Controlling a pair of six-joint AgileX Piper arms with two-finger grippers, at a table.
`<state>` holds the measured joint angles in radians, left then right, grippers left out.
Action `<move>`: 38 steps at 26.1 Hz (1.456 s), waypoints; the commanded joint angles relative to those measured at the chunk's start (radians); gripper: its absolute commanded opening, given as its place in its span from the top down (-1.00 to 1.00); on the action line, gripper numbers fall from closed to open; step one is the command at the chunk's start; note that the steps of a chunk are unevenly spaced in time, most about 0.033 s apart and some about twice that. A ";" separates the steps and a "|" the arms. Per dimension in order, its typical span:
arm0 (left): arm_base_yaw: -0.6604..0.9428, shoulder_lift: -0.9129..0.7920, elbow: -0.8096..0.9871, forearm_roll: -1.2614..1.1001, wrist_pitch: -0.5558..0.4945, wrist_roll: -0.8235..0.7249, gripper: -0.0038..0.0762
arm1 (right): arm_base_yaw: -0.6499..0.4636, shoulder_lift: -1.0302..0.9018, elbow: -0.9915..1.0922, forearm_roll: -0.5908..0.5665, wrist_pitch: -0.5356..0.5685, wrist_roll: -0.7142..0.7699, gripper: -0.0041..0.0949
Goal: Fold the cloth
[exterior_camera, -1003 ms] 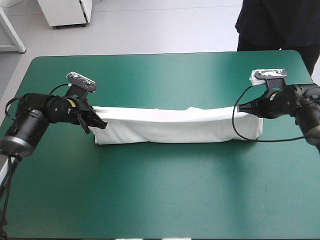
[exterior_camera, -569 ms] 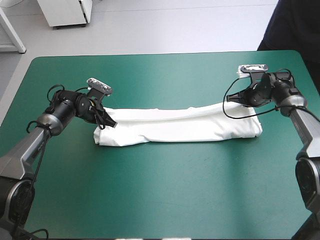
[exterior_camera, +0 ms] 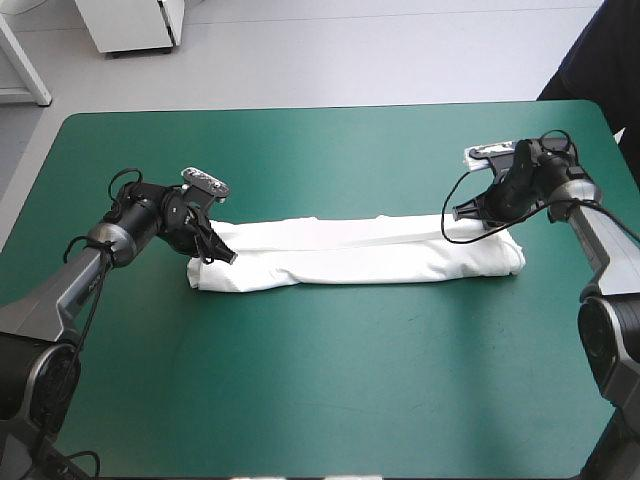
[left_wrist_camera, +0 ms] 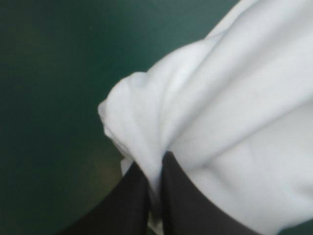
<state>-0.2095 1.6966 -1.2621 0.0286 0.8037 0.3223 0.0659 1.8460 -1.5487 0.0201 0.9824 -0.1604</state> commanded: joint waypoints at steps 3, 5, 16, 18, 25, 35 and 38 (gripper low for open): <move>-0.007 -0.150 -0.033 0.003 0.103 -0.041 0.35 | -0.007 -0.161 -0.082 0.009 0.019 -0.015 -0.06; -0.007 -0.228 -0.033 -0.092 0.151 -0.080 0.31 | -0.007 -0.239 -0.068 -0.006 0.044 -0.015 -0.07; -0.137 -0.277 -0.038 -0.718 0.035 0.252 0.30 | -0.007 -0.702 0.284 -0.306 0.021 0.172 -0.07; -0.169 -0.207 -0.071 -0.784 -0.005 0.295 0.32 | -0.007 -0.788 0.359 -0.363 0.024 0.213 -0.07; -0.210 0.043 -0.295 -0.887 0.046 0.369 0.96 | -0.007 -0.848 0.381 -0.440 0.071 0.263 -0.07; -0.213 0.357 -0.564 -0.903 0.210 0.297 0.96 | -0.007 -0.708 0.380 -0.440 0.029 0.275 0.03; -0.225 0.404 -0.580 -0.888 0.216 0.279 0.96 | -0.007 -0.632 0.378 -0.432 0.016 0.275 0.02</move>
<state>-0.4195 2.1269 -1.7947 -0.8183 1.0049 0.6244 0.0659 1.1712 -1.1475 -0.3868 1.0530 0.1111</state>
